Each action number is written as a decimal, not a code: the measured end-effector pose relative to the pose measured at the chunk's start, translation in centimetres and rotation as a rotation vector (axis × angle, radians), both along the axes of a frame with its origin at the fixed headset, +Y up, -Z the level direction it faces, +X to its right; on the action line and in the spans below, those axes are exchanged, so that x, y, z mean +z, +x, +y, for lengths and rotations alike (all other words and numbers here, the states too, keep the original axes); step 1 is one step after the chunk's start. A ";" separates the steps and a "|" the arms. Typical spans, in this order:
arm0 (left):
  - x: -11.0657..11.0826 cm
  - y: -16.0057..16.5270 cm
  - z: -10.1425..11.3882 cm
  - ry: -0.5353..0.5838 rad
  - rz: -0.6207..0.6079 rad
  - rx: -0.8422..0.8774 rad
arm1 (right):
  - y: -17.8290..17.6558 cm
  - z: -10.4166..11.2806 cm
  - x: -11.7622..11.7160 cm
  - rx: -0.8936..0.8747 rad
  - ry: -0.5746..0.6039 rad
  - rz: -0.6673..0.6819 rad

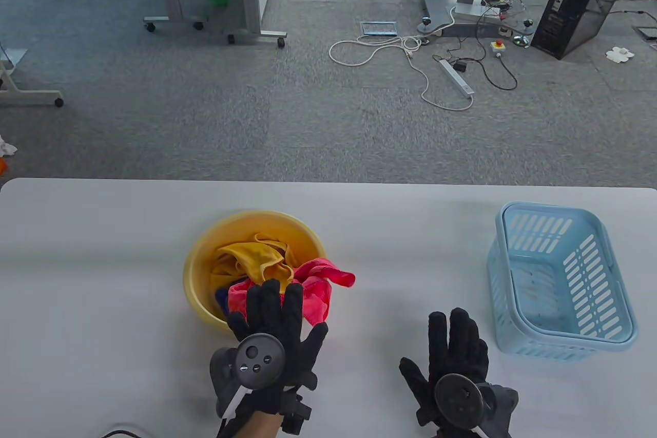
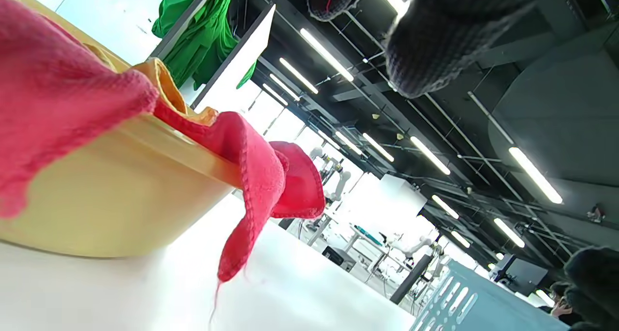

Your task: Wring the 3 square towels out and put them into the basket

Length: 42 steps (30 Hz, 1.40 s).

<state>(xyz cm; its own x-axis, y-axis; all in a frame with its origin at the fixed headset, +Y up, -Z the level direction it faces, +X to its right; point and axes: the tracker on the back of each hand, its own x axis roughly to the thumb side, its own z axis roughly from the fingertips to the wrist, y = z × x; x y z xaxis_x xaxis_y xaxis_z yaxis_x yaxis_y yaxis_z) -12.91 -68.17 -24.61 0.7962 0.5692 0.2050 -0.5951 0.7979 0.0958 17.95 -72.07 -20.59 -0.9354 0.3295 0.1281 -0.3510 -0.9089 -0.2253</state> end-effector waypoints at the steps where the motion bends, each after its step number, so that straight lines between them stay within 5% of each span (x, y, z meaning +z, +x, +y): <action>1: -0.1 0.0 0.0 -0.007 0.005 -0.016 | 0.0 0.0 0.0 -0.001 0.001 -0.002; 7: -1.7 -1.0 0.3 -0.068 0.029 -0.331 | 0.2 0.1 0.3 -0.037 -0.010 0.009; 16: -2.5 -4.7 1.4 -0.193 0.087 -0.405 | -0.1 -0.2 0.0 -0.039 -0.031 0.020; 26: -2.2 -3.9 -0.8 -0.351 0.122 -0.535 | -0.5 -0.3 0.1 -0.060 -0.044 0.066; 32: -2.0 -3.8 -1.4 -0.265 0.130 -0.603 | -0.4 -0.3 0.1 -0.066 -0.052 0.066; 42: -2.0 -4.7 -0.4 -0.281 0.127 -0.535 | -0.3 -0.4 0.1 -0.078 -0.054 0.077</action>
